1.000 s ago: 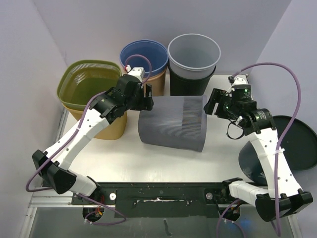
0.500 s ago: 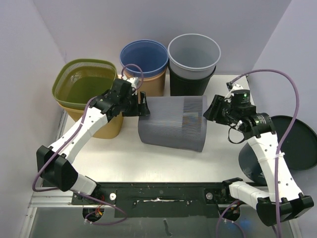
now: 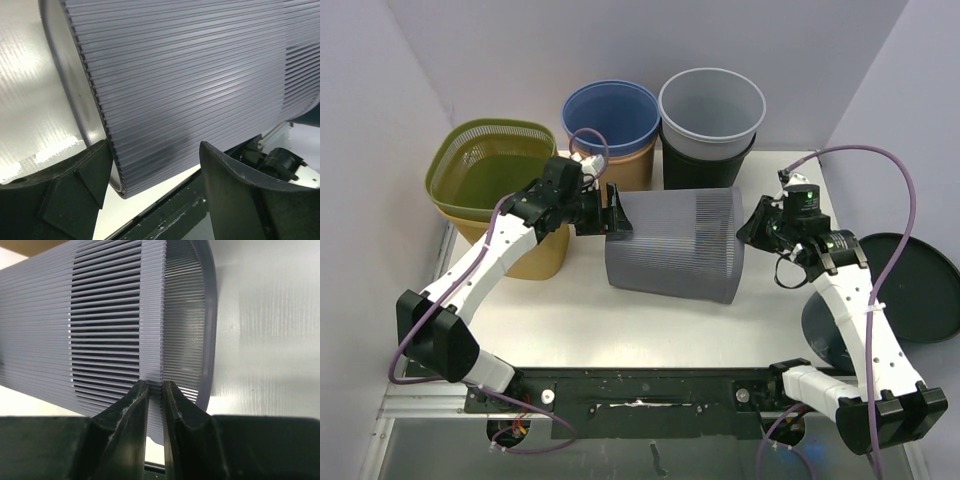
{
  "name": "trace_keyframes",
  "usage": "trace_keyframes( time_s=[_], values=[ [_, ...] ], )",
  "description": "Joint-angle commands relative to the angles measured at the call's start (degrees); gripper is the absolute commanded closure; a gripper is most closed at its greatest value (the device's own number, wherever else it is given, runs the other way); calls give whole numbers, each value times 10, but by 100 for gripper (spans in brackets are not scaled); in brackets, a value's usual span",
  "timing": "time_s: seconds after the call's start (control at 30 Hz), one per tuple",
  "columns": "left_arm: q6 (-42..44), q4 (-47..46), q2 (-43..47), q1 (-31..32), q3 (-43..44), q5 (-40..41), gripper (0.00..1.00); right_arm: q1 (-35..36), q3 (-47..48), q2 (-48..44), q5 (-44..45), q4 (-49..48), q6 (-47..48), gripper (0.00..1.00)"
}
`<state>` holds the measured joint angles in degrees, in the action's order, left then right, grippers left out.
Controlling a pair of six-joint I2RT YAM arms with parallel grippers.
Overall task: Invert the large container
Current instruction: Turn the container upside down at the center of the board.
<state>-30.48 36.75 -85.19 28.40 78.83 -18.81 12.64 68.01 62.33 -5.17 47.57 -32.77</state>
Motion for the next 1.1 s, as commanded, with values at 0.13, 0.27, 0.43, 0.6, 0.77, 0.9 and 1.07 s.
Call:
trace_keyframes(
  time_s=[0.13,0.27,0.43,0.6,0.77,0.9,1.07],
  values=[
    [-77,-134,20,10,106,-173,33,5,-28,-7,-17,-56,-46,90],
    [-87,-139,13,11,158,-182,33,6,-47,-10,-48,-97,-70,90],
    [-100,-164,4,23,176,-187,33,5,-70,-7,-63,-134,-97,90],
    [-111,-189,-14,59,172,-189,33,6,-100,-9,-70,-165,-125,89],
    [-131,-232,-37,107,168,-197,33,6,-115,-7,-59,-159,-125,86],
    [-136,-244,-67,140,187,-206,33,6,-92,-11,-19,-123,-103,77],
    [-102,-210,-88,151,248,-200,33,6,18,-18,57,-27,-74,51]
  ],
)
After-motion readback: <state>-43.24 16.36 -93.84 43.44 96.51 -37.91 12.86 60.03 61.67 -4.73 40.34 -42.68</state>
